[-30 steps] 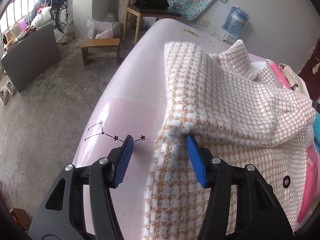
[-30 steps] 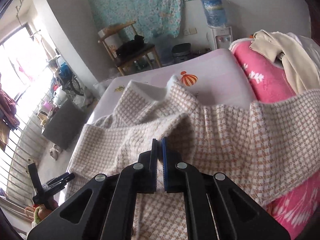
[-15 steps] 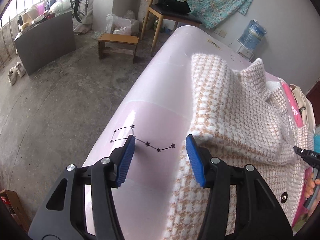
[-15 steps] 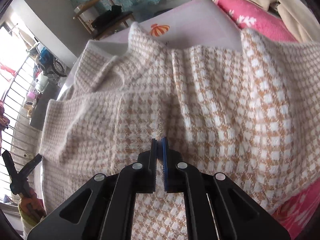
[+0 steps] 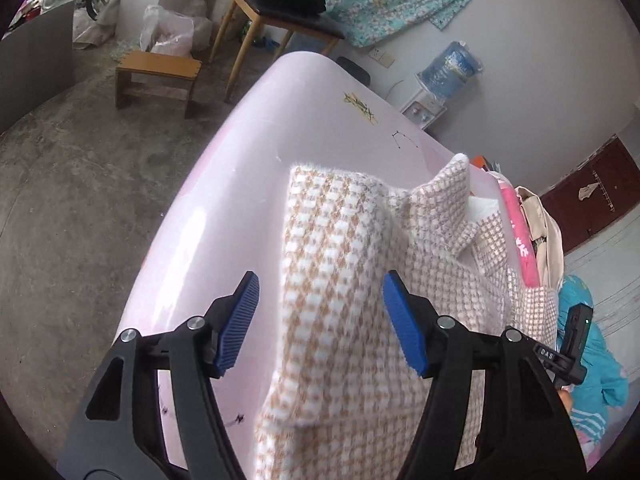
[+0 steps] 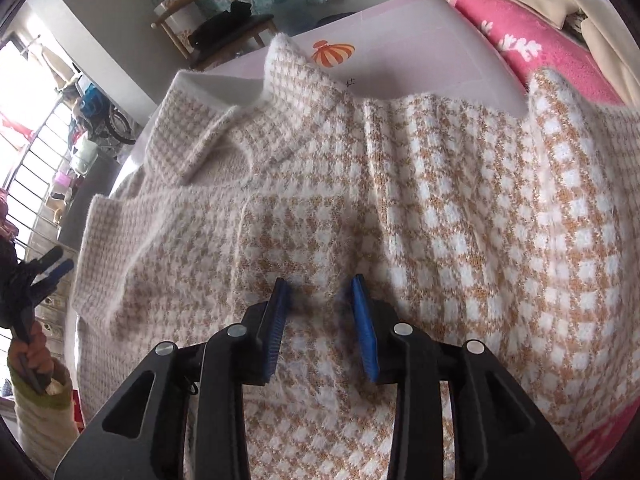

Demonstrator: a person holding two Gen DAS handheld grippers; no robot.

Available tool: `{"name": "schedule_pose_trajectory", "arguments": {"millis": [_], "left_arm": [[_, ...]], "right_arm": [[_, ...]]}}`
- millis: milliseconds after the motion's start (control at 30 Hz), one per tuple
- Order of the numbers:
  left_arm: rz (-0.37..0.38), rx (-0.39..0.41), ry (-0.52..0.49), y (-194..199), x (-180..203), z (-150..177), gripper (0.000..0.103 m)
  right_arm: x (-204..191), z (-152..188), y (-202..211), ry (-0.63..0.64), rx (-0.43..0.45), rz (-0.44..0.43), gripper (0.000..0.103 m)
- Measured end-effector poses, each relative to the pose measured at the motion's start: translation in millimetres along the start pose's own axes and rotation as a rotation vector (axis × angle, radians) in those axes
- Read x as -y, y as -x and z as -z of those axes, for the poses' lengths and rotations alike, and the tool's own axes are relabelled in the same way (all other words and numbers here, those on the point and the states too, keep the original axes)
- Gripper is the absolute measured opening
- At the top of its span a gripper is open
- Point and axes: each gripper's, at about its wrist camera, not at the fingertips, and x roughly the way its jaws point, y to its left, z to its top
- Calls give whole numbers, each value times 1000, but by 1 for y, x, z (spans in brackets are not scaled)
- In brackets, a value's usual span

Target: Fold large clothes

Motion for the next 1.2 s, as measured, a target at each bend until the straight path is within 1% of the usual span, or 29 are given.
{"name": "schedule_pose_trajectory", "arguments": {"millis": [33,100,133,200,267,300,333,367,400,433,467,533,600,700,733,767,800,867,900,967,1033,1067,1100,1133,1200], "left_arm": [[15,-19,12,-13,-1,-9,61],[8,-45,36,-33,-4,-20,60],[21,-55,44,-41,-6,-25,60],[28,-50,52,-50,-6,-31,56],[24,-41,53,-53,-4,-31,54],[26,-36,54,-54,-4,-31,53],[26,-31,55,-53,-5,-30,49],[20,-27,52,-53,-5,-29,41],[18,-21,43,-51,-5,-27,36],[24,-14,29,-48,-3,-26,25],[27,-2,14,-43,-1,-26,18],[13,39,-31,-31,8,-24,15],[3,63,-34,-26,10,-25,15],[-32,36,14,-41,-3,-25,16],[-45,30,27,-45,-7,-25,21],[-54,31,32,-47,-9,-24,26],[-59,42,34,-44,-9,-23,28],[-90,75,20,-32,-5,-20,37],[-95,96,-4,-23,0,-19,38],[-81,132,-67,-5,13,-13,39],[-52,141,-150,9,30,-3,41],[-30,125,-195,12,40,4,45],[-22,100,-239,11,50,12,46],[-28,74,-272,7,58,19,46],[-50,7,-318,-9,70,33,47]], "right_arm": [[1,0,0,-5,1,-8,33],[3,0,0,-10,3,-20,33],[3,0,1,-7,4,-20,32],[2,1,2,11,5,-10,31],[2,3,3,30,7,-10,27],[1,3,3,33,10,-7,23],[-1,4,3,40,15,-2,19],[-3,4,4,54,22,3,16],[-6,4,7,65,34,13,12],[-9,3,10,74,48,19,8],[-13,2,15,84,71,27,8],[-19,-2,26,102,118,40,8],[-22,-6,27,115,135,59,8],[-22,-8,7,136,107,119,8],[-21,-7,-2,135,89,135,8],[-20,-6,-4,136,97,138,8],[-21,-6,-3,137,94,144,8],[-22,-6,3,135,93,163,8],[-23,-6,6,138,88,178,9],[-26,-5,18,138,105,212,9],[-31,-5,29,151,128,237,18],[-35,-5,33,164,136,231,19],[-40,-5,34,175,136,210,22],[-45,-5,32,186,130,183,24],[-56,-5,23,214,111,146,25]]}}
